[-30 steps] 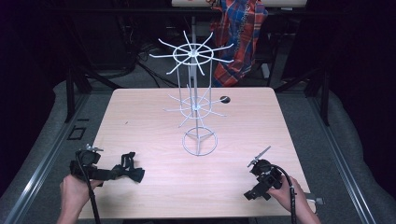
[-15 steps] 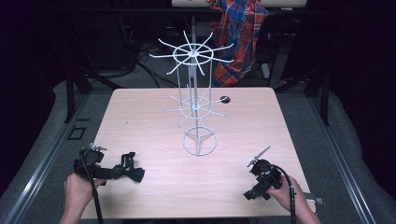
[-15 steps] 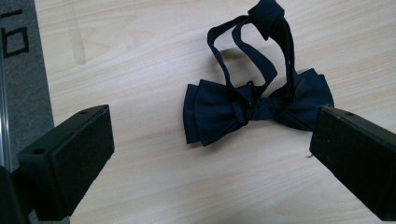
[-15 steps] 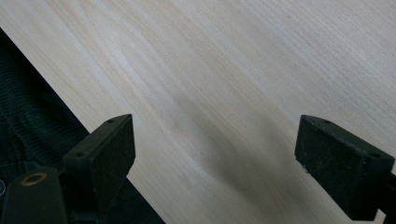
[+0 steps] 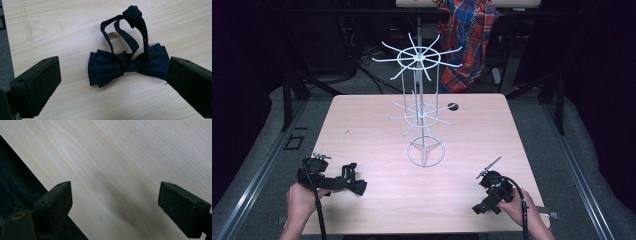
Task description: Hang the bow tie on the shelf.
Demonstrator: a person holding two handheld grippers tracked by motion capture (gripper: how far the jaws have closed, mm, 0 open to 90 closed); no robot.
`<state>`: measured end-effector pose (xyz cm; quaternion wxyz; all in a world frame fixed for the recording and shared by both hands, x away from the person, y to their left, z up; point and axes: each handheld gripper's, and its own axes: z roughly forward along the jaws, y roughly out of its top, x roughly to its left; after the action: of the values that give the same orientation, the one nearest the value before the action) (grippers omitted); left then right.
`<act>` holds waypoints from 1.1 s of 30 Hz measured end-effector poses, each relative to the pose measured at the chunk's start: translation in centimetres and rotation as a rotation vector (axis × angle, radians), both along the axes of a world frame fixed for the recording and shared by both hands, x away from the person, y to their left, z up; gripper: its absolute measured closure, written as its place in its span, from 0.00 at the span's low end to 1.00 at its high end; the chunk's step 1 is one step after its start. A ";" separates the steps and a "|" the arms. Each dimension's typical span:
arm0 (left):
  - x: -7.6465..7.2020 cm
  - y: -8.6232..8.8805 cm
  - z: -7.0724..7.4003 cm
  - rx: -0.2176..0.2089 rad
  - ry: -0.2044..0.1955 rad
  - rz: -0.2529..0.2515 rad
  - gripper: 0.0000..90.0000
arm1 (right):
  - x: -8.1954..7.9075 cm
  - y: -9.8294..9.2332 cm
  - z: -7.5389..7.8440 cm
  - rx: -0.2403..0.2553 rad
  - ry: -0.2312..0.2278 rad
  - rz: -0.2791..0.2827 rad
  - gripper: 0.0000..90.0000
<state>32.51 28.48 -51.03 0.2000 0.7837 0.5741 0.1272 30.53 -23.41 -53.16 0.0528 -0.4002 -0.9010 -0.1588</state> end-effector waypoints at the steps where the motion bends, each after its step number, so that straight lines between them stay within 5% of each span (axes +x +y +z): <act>1: 0.1 -0.1 -0.1 -0.006 -0.002 0.004 0.00 | 0.0 0.0 0.0 0.001 0.001 -0.001 0.13; 19: 1.4 -0.7 -1.6 -0.043 0.047 -0.004 0.01 | 0.1 0.1 0.0 -0.029 0.003 0.015 0.13; 33: 2.4 -1.6 -2.4 -0.057 0.110 0.018 0.12 | 0.1 0.1 -0.1 -0.027 0.005 0.017 0.13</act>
<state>34.95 26.91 -53.43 0.1892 0.7782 0.5948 0.0695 30.64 -23.33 -53.23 0.0508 -0.3936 -0.9063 -0.1451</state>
